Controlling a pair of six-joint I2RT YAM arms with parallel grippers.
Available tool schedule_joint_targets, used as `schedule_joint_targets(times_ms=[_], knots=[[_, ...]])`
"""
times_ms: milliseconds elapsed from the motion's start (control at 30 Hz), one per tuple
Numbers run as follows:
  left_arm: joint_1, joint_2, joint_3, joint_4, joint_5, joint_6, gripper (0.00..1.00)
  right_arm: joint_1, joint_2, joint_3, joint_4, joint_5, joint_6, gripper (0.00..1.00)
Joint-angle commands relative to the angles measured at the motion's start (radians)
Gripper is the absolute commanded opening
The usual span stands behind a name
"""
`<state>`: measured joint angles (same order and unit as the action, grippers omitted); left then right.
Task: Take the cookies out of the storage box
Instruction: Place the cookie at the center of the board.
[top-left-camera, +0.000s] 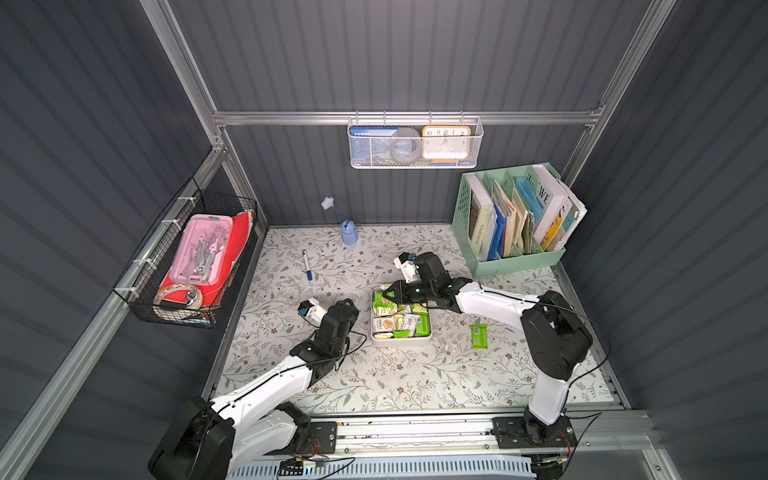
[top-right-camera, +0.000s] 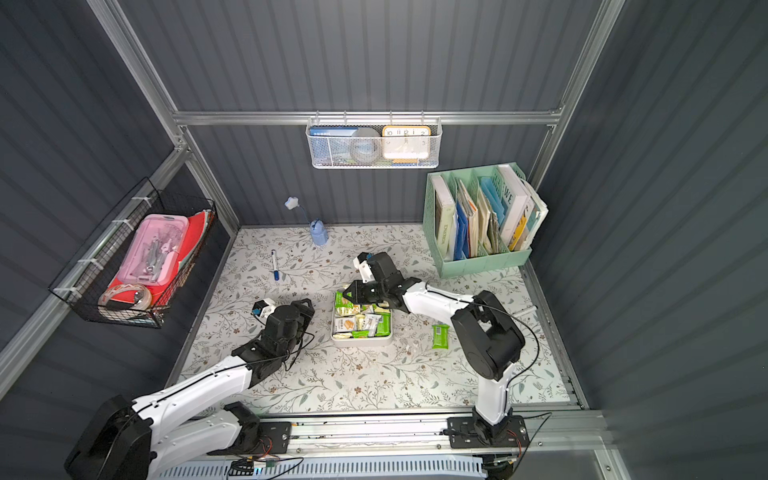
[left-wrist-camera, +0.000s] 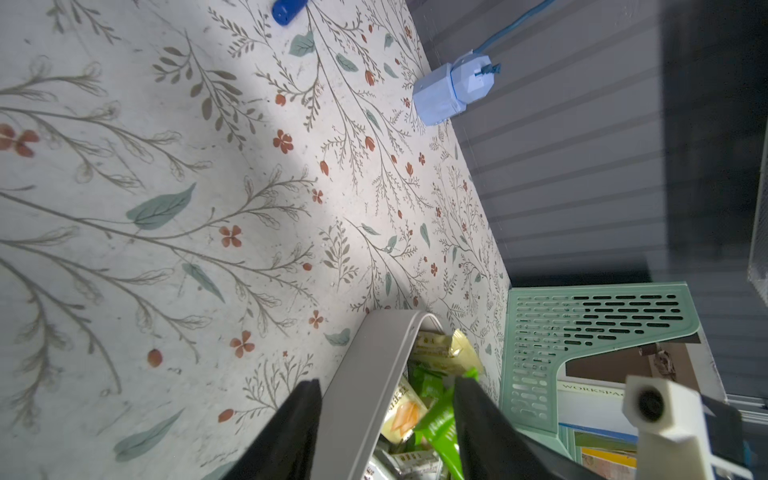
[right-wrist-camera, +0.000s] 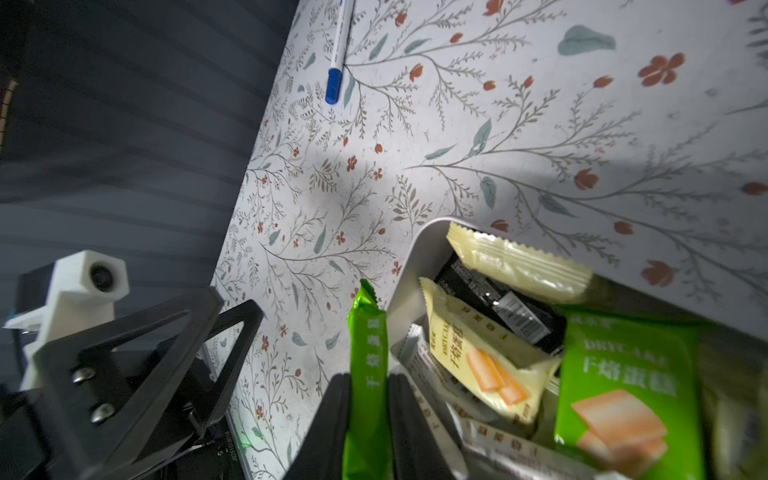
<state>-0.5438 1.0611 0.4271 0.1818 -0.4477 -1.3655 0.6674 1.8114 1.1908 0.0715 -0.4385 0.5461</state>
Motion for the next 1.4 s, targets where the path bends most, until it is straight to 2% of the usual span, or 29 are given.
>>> schedule_joint_targets(times_ms=[0,167,333,500,600,733,900,1067,1200,1367], knots=[[0.005,-0.037,-0.02,-0.033,-0.039,-0.021,0.56,-0.01,-0.116,-0.073,0.035,0.042,0.029,0.18],[0.005,-0.025,-0.021,-0.01,-0.032,0.002,0.56,-0.044,-0.343,-0.254,-0.022,0.155,0.072,0.18],[0.005,0.034,-0.012,0.05,-0.002,0.019,0.56,-0.084,-0.608,-0.458,-0.162,0.416,0.138,0.17],[0.005,0.078,0.003,0.078,0.017,0.023,0.56,-0.097,-0.788,-0.655,-0.191,0.587,0.266,0.13],[0.005,0.09,0.014,0.074,0.019,0.023,0.56,-0.097,-0.803,-0.738,-0.164,0.631,0.406,0.1],[0.005,0.087,0.03,0.046,0.022,0.025,0.56,-0.097,-0.744,-0.818,-0.021,0.598,0.587,0.1],[0.005,0.079,0.041,0.028,0.02,0.028,0.56,-0.097,-0.654,-0.864,0.111,0.635,0.741,0.16],[0.004,0.097,0.057,0.025,0.032,0.029,0.56,-0.096,-0.606,-0.851,0.086,0.675,0.789,0.34],[0.004,0.1,0.063,0.014,0.032,0.038,0.56,-0.091,-0.628,-0.82,-0.066,0.727,0.825,0.43],[0.005,0.122,0.079,-0.019,0.049,0.069,0.57,-0.081,-0.727,-0.724,-0.313,0.793,0.702,0.48]])
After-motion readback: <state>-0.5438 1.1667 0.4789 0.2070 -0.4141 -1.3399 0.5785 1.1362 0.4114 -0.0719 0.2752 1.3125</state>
